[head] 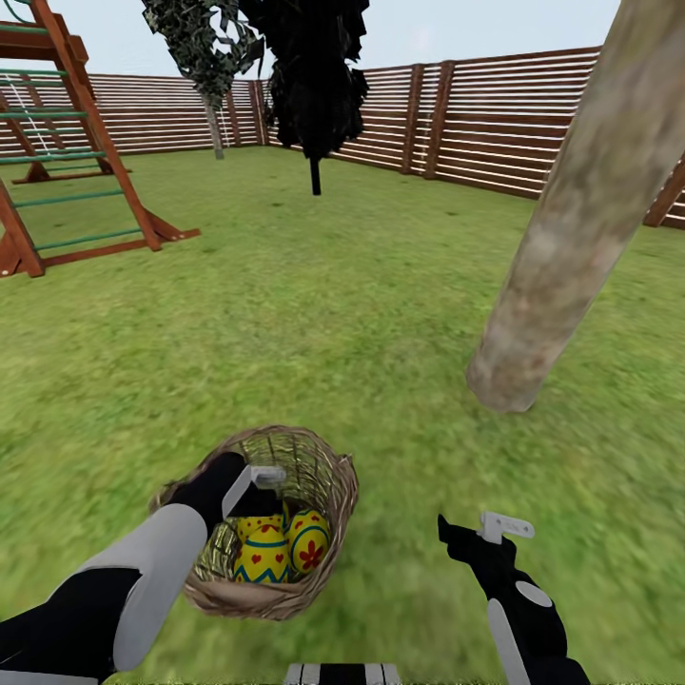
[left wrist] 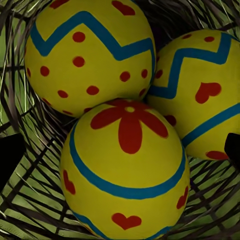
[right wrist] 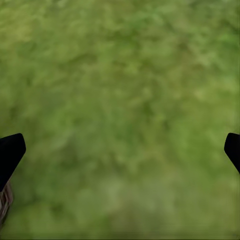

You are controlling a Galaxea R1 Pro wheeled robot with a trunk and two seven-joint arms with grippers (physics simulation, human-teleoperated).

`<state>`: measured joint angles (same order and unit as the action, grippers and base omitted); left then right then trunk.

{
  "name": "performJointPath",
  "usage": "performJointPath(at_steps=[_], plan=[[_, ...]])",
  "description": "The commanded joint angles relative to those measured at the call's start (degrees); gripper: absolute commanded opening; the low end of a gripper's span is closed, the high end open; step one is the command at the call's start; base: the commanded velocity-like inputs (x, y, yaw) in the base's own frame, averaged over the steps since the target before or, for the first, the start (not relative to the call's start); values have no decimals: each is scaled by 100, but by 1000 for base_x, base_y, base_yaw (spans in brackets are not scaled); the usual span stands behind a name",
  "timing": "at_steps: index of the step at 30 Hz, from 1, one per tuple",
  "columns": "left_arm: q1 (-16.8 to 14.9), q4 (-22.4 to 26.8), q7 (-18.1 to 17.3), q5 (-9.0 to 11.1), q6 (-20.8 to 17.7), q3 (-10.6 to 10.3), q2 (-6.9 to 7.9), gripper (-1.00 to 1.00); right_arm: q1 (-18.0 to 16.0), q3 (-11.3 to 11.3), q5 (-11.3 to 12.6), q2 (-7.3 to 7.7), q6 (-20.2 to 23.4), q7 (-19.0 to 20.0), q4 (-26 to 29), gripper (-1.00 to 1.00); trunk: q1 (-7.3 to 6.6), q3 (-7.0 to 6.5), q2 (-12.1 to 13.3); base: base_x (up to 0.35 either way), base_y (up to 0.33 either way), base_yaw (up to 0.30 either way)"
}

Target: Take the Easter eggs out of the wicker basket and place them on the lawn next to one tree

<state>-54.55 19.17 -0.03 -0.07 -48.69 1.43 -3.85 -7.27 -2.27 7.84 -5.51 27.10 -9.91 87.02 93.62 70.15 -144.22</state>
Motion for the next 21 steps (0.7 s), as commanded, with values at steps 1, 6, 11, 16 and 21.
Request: performJointPath(at_steps=[1, 6, 11, 16, 21], plan=[[-2, 8, -2, -2, -29, 15, -2, 100, -3, -1, 60, -2, 22, -37, 8, 100, 1, 27, -4, 0, 0, 0], [-3, 5, 8, 2, -39, 15, -2, 100, -2, -1, 60, -2, 22, -37, 8, 100, 4, 50, -5, 0, 0, 0], [-3, -8, 11, 3, -51, 18, -2, 100, -2, -1, 60, -2, 19, -37, 8, 100, 4, 50, -5, 0, 0, 0], [-3, -36, 11, -10, -69, 21, -2, 100, -2, -1, 60, -4, 18, -37, 8, 100, 6, 72, -6, 0, 0, 0], [-3, -56, -1, -18, -93, 23, -2, 100, -2, -1, 60, -3, 17, -37, 8, 100, 17, 160, -12, 0, 0, 0]])
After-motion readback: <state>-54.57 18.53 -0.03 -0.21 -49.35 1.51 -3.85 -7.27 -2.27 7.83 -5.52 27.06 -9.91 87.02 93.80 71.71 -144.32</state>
